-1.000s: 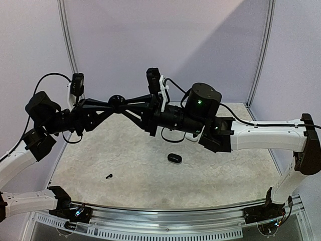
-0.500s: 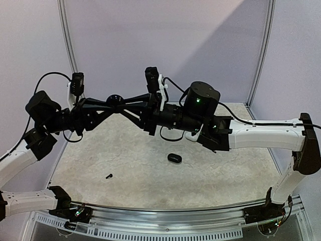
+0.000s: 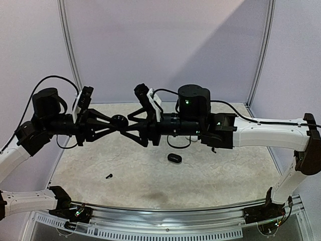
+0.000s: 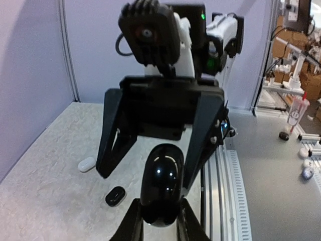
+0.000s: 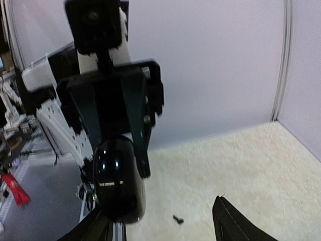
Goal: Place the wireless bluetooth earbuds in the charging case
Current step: Pass from the right arm to the left, then pass from the left arm to the right
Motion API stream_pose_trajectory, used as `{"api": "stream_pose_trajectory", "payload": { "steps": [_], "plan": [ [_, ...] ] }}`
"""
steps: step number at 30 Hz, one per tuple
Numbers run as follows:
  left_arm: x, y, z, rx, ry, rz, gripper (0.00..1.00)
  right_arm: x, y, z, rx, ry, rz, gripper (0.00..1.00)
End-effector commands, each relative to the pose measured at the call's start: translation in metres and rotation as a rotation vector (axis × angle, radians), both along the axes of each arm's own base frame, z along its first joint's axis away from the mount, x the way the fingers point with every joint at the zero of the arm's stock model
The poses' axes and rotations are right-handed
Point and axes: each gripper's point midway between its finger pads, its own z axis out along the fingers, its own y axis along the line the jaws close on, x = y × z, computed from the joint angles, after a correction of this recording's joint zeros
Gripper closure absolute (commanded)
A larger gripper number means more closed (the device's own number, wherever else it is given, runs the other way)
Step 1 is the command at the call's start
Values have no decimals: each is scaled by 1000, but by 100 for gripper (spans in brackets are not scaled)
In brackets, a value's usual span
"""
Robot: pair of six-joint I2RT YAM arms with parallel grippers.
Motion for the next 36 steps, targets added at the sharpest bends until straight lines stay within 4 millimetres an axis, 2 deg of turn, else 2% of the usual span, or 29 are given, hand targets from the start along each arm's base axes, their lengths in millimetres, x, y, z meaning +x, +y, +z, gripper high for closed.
{"api": "stream_pose_trajectory", "payload": {
  "steps": [1,4,9,16,22,26,34,36],
  "plan": [
    [-20,18,-55,312,-155,-80,100,-11,-35,1,-225,-77,2,32],
    [-19,24,-68,412,-204,-88,100,-15,-42,-5,-322,-88,28,33],
    [-15,26,-72,483,-247,-86,100,-12,-28,-23,-417,-81,48,35],
    [-16,22,-69,472,-243,-85,100,-12,-1,-20,-366,-71,84,36],
    [-15,23,-69,475,-246,-80,100,-14,18,-33,-352,-27,124,37],
    [-15,23,-70,474,-244,-76,100,-17,25,-43,-359,-8,143,43],
    [-13,23,-71,476,-239,-67,100,-27,32,-49,-350,21,204,42],
    [-13,22,-71,474,-236,-69,100,-26,34,-52,-356,19,195,45]
  ]
}}
